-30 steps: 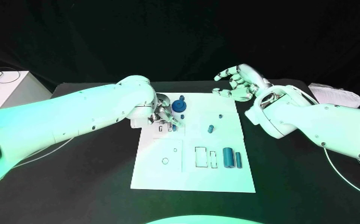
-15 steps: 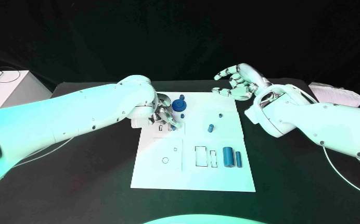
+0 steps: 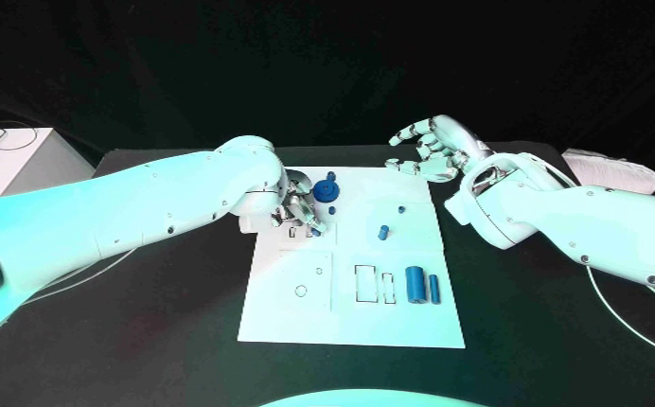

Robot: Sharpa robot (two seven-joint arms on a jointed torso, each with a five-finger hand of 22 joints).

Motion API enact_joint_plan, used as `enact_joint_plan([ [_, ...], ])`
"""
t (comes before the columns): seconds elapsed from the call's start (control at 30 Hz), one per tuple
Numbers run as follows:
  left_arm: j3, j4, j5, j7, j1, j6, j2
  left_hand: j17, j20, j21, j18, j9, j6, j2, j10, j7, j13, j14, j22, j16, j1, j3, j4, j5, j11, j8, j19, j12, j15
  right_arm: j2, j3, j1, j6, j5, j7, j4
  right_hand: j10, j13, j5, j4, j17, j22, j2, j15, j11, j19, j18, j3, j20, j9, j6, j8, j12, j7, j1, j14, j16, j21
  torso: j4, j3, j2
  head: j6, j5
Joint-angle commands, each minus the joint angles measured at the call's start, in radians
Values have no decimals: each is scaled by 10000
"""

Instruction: Assemble the parts on the task board

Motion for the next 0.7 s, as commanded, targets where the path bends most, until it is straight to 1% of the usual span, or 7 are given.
enact_joint_plan([
  [0.03,-3,1,339,-1,17,-37,-6,538,-77,31,-51,170,-95,-75,20,-14,-36,198,6,44,34,509,-133,58,-76,70,-19,-12,-64,7,5,-5,232,-38,-46,-6,-31,1521,63,21,1858,1828,-27,81,2,497,149,26,61,-12,14,-55,-42,26,-100,856,-27,-79,-6,9,-5,0,14],
  [0.17,-3,17,455,-3,16,-144,-51,592,-96,56,-56,415,-159,-318,27,-21,-75,221,48,53,3,1784,-689,63,-97,107,4,-51,-92,9,4,-9,276,-34,-74,-15,-31,1521,65,20,1858,1825,-26,81,2,495,150,28,61,-11,15,-55,-42,26,-101,856,-27,-83,-9,9,-1,13,2],
  [0.3,-2,69,632,11,14,-417,-127,757,-132,163,-84,1000,-189,-656,231,-15,14,302,223,113,-622,3468,-1621,129,-128,438,120,26,-114,7,4,-13,313,-24,-98,-25,-34,1517,68,21,1851,1820,-25,81,2,491,152,29,61,-11,16,-54,-45,26,-106,854,-29,-90,-18,3,-3,27,8],
  [0.37,-1,111,725,23,13,-572,-179,810,-140,203,-96,1169,-205,-699,299,-28,50,329,286,133,-866,3842,-1848,164,-120,522,159,61,-111,1,4,-15,323,-15,-107,-30,-34,1517,68,21,1851,1820,-25,81,2,491,152,29,61,-11,16,-54,-45,26,-106,854,-29,-90,-16,2,-5,27,4],
  [0.43,0,171,817,48,13,-747,-251,929,-152,261,-113,1332,-167,-746,426,-37,173,386,381,186,-1100,4128,-2092,412,-139,611,224,164,-134,-8,3,-17,332,-3,-115,-35,-34,1517,68,21,1851,1820,-25,81,2,491,152,29,61,-11,16,-54,-45,26,-106,854,-29,-90,-12,3,-4,24,7],
  [0.53,1,266,908,89,12,-968,-354,1110,-183,324,-127,1508,-62,-836,597,-69,329,471,469,268,-1411,4342,-2355,1166,-176,699,285,295,-171,-22,3,-19,341,10,-124,-39,-34,1517,68,21,1851,1820,-25,81,2,491,152,29,61,-11,16,-54,-45,26,-106,854,-29,-90,-2,6,-5,27,7],
  [0.7,1,454,1000,155,9,-1298,-524,1426,-237,396,-143,1645,122,-944,868,-133,589,609,572,410,-1679,4468,-2630,1906,-244,743,362,492,-236,-45,1,-23,357,35,-144,-48,-24,1526,77,23,1859,1827,-25,81,2,496,149,31,61,-11,18,-52,-35,26,-122,855,-27,-81,24,3,-2,6,17],
])
